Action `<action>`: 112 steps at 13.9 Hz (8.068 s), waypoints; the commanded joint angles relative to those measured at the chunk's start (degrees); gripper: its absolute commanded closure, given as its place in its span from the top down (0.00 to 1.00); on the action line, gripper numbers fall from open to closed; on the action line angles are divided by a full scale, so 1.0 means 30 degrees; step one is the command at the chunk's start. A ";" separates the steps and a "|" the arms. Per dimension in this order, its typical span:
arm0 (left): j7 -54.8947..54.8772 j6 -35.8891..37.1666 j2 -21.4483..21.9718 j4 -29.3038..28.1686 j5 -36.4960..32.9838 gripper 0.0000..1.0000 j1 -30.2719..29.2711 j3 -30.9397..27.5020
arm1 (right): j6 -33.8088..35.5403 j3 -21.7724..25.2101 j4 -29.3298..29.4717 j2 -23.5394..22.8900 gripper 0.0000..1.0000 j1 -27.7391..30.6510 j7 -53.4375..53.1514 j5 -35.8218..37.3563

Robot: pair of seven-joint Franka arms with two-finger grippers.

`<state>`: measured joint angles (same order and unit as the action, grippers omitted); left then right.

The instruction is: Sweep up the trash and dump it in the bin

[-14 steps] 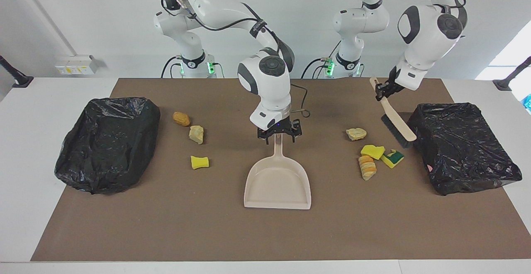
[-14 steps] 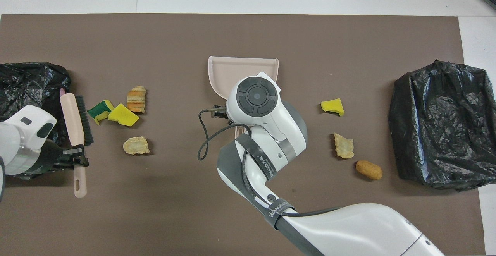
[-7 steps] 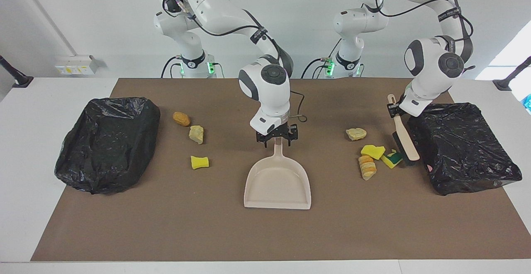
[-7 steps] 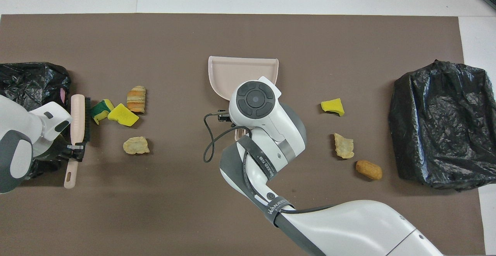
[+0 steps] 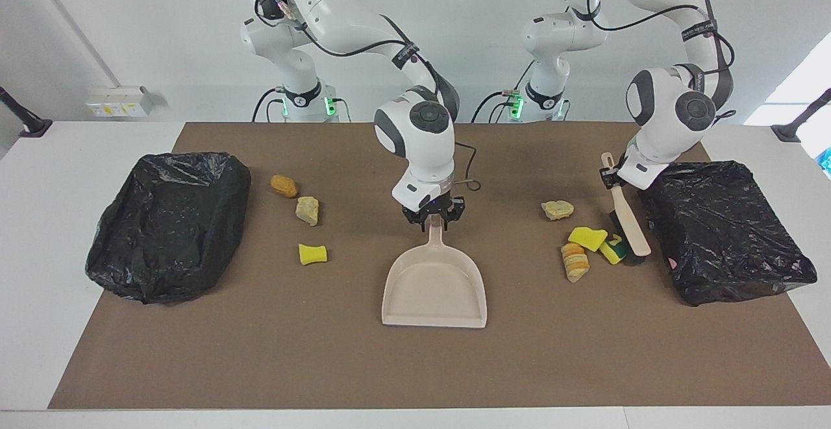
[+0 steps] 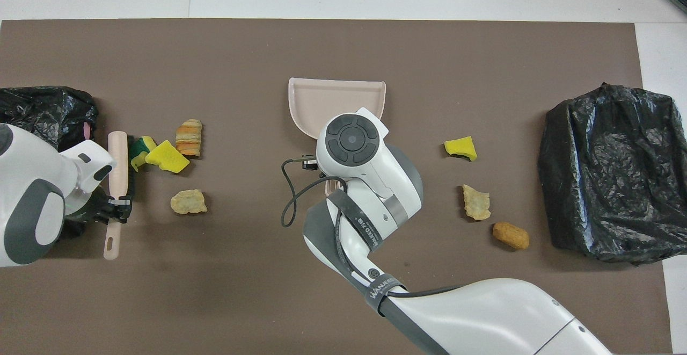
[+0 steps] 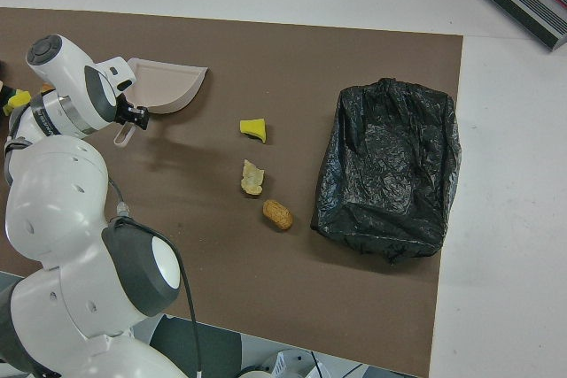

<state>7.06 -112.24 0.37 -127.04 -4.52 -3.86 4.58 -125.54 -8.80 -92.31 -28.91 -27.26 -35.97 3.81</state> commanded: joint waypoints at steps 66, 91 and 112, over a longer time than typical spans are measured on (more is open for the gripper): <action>0.7987 -0.1873 -0.4227 0.5816 0.2765 0.00 0.6708 -0.0383 | 0.2502 -0.0083 -0.4505 0.3983 0.00 0.3695 3.2792 0.2655; 0.8139 0.4949 0.0197 0.4263 0.3293 0.00 1.0055 -0.0265 | 0.3821 -0.0053 -0.4622 0.4100 0.00 0.2962 3.0506 0.3534; 1.0585 -0.0845 0.4506 -0.5114 0.4025 0.00 0.8172 -0.0061 | 0.3586 -0.0053 -0.4564 0.4012 0.00 0.3109 3.0506 0.3534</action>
<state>32.75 -110.59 13.50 -140.19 7.00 18.16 4.55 -113.95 -8.65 -104.98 -17.34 -18.54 56.72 13.10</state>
